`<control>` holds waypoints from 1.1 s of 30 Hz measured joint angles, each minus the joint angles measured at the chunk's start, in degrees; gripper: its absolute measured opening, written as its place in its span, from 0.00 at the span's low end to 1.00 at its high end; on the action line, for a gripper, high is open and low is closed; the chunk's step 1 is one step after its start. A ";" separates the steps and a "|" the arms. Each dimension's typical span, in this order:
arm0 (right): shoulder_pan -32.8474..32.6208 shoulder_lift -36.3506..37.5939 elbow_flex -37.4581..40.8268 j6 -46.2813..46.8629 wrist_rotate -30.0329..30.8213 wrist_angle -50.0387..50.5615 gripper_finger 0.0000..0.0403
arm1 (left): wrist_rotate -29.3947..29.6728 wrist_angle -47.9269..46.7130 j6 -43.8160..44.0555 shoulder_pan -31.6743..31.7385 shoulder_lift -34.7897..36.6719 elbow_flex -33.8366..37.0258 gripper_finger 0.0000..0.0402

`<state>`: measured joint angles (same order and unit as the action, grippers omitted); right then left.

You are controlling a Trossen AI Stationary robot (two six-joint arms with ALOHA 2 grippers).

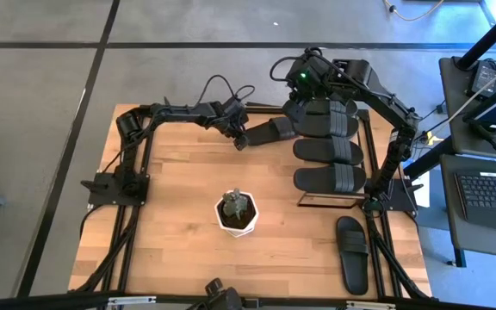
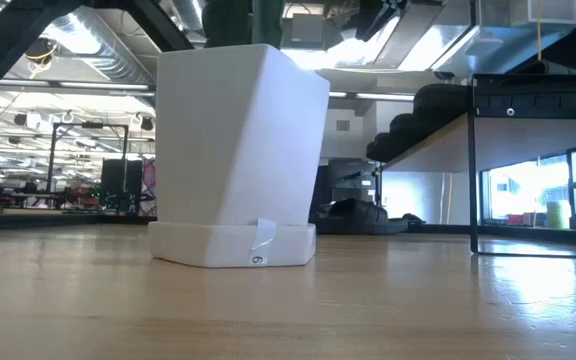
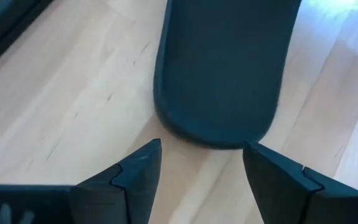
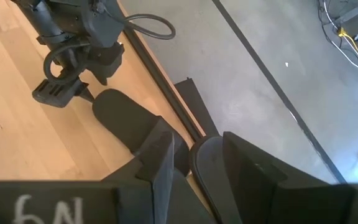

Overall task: Pick and place slides into the shelf
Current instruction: Put the black slide under the shelf

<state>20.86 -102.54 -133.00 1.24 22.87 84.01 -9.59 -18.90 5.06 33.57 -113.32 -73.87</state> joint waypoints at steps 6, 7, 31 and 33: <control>0.00 0.00 0.01 0.10 0.00 0.07 0.35 | -3.63 -2.25 0.83 0.01 0.00 -1.23 0.54; 0.00 0.00 -0.01 0.11 -0.02 0.16 0.35 | -5.03 -3.67 0.83 0.08 0.02 -1.93 0.54; 0.00 0.00 0.01 -0.23 -0.02 5.07 0.35 | -8.99 -32.76 -15.54 5.37 -0.72 -24.13 0.54; 0.02 0.00 0.01 -0.33 -0.02 5.07 0.35 | -7.93 -33.80 -15.99 5.39 -2.62 -24.06 0.54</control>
<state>20.88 -102.54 -132.99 0.91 22.85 89.08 -17.52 -52.71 -10.93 38.96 -115.94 -97.92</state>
